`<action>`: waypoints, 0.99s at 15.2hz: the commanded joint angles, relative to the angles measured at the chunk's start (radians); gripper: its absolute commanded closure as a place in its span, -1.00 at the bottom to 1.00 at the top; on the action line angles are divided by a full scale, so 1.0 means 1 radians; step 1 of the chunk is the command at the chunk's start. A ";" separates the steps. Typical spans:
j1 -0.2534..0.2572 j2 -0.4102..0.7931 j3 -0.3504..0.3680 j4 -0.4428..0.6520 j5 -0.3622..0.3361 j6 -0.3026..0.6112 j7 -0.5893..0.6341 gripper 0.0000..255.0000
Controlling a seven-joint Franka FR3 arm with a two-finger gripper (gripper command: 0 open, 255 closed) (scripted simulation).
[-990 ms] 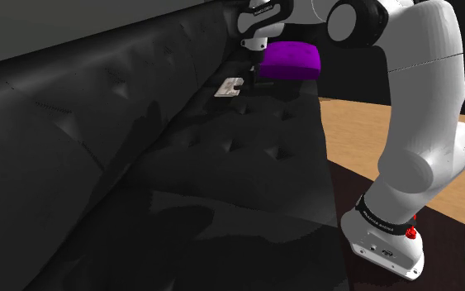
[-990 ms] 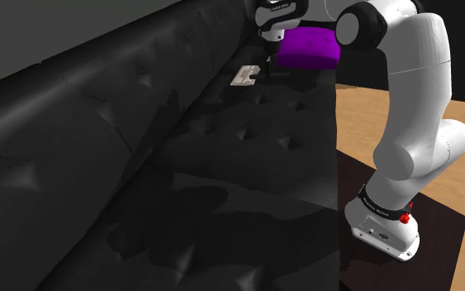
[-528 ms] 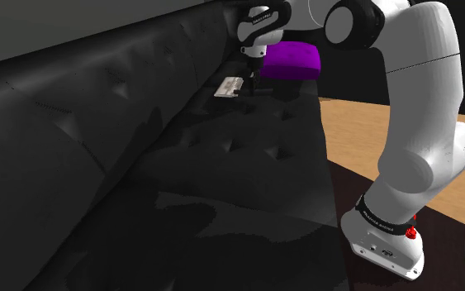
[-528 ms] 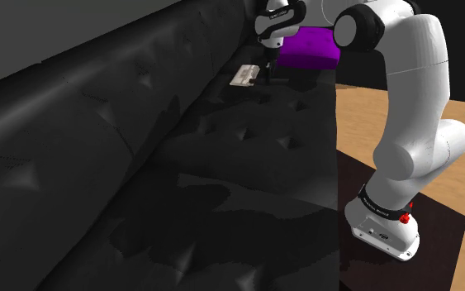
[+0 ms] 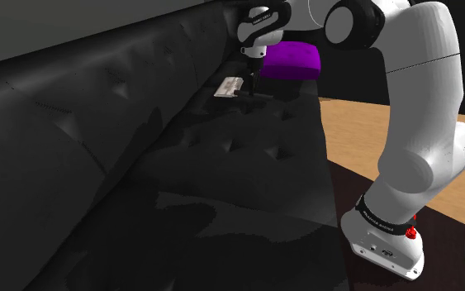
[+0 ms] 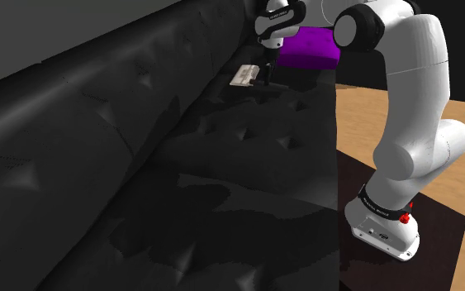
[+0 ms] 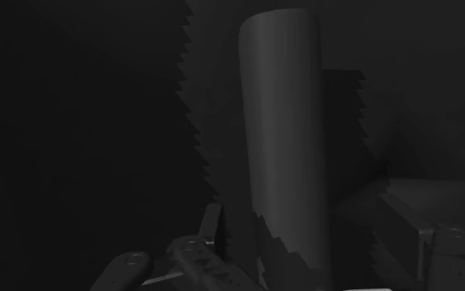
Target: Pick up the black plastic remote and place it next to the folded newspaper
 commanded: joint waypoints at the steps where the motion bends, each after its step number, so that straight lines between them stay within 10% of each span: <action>1: 0.000 0.000 0.000 0.000 0.000 0.000 0.000 -1.00; 15: -0.004 -0.014 -0.001 0.105 -0.002 -0.119 0.003 -1.00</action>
